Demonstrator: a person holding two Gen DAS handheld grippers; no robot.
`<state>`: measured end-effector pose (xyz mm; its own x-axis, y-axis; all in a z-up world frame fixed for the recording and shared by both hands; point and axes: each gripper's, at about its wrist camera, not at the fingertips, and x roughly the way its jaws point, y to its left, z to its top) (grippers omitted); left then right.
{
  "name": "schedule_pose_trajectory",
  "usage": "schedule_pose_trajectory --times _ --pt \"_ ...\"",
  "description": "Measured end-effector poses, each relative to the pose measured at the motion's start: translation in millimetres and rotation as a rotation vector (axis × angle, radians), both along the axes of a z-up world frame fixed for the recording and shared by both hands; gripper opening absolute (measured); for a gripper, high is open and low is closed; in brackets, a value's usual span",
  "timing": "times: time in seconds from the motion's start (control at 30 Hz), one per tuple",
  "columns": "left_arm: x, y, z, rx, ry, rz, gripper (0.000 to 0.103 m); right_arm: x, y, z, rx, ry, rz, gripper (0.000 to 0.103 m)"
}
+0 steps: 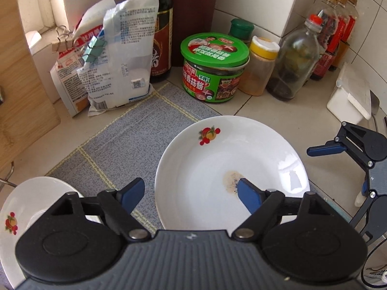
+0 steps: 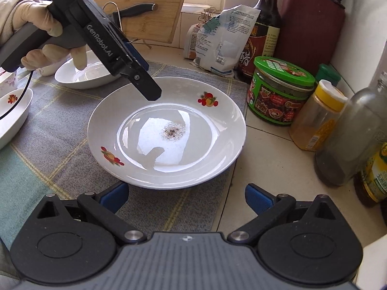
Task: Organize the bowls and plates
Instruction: 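Lower the stained plate onto the towel and open the left tool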
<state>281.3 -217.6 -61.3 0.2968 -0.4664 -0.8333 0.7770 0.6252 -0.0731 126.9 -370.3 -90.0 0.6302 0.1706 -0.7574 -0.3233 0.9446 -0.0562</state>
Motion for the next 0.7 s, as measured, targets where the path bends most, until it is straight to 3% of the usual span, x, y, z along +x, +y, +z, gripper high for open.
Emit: schedule_pose_trajectory --times 0.33,0.5,0.7 --pt "-64.0 36.8 37.1 -0.084 -0.145 0.066 0.095 -19.3 13.1 24.3 0.008 -0.059 -0.051 0.103" --pt "-89.7 57.0 42.9 -0.14 -0.158 0.157 0.098 -15.5 20.9 27.2 0.013 -0.071 -0.091 0.103" --pt "-113.1 80.2 45.6 -0.155 -0.21 0.275 0.099 -11.4 32.9 31.1 0.027 -0.091 -0.062 0.103"
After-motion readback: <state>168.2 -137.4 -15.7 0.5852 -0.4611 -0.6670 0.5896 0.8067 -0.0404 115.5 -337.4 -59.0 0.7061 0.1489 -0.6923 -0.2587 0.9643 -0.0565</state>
